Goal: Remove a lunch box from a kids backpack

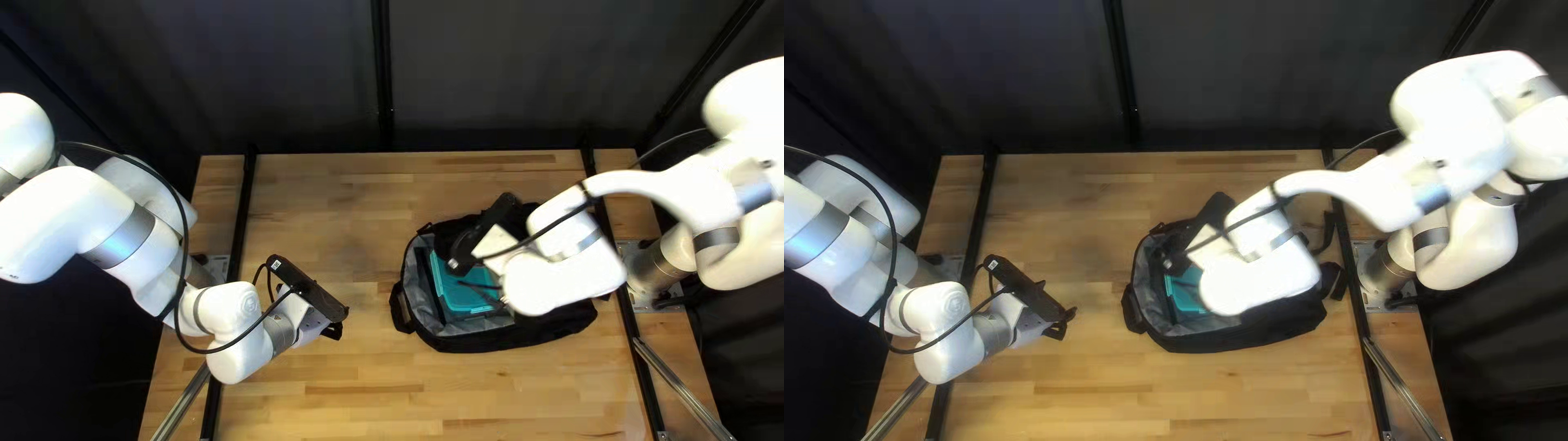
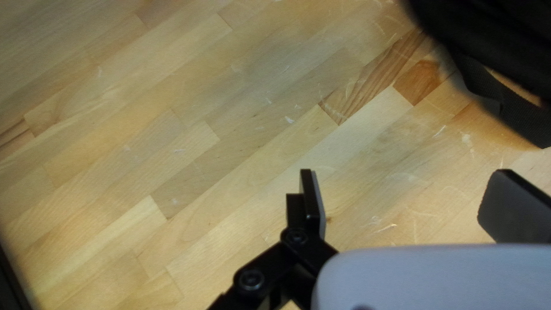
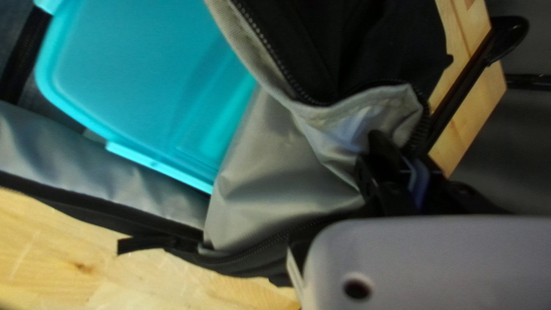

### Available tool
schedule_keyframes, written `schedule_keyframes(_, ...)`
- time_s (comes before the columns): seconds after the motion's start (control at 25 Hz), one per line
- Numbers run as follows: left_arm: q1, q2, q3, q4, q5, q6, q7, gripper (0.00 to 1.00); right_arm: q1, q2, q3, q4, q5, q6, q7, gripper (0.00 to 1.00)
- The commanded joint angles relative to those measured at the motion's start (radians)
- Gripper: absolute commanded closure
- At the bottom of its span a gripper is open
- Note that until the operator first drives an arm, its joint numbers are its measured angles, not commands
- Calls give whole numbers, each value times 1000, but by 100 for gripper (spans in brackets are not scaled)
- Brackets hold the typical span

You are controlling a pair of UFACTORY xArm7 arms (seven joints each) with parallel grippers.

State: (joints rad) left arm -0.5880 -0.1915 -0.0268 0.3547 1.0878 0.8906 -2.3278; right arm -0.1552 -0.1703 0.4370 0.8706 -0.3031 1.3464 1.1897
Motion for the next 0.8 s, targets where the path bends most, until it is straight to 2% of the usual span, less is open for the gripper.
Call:
schedule_keyframes(0.04, 0, 0, 0, 0, 0, 0, 0, 0, -23, -93, -57, -75, 99, -73, 3, 100)
schedule_keyframes(0.36, 0, 0, 0, 0, 0, 0, 0, 0, -46, -66, -86, -105, 168, -220, 83, 100)
schedule_keyframes(0.4, 0, 0, 0, 0, 0, 0, 0, 0, -44, -27, -79, -79, 149, -211, 74, 100)
schedule_keyframes(0.44, 0, 0, 0, 0, 0, 0, 0, 0, -36, 34, -65, -20, 110, -148, 19, 100)
schedule_keyframes(0.48, 0, 0, 0, 0, 0, 0, 0, 0, -68, -170, -87, -231, 246, -404, 310, 100)
schedule_keyframes(0.52, 0, 0, 0, 0, 0, 0, 0, 0, -58, -118, -81, -175, 205, -337, 241, 100)
schedule_keyframes(0.8, 0, 0, 0, 0, 0, 0, 0, 0, -50, -144, -53, -147, 176, -252, 273, 100)
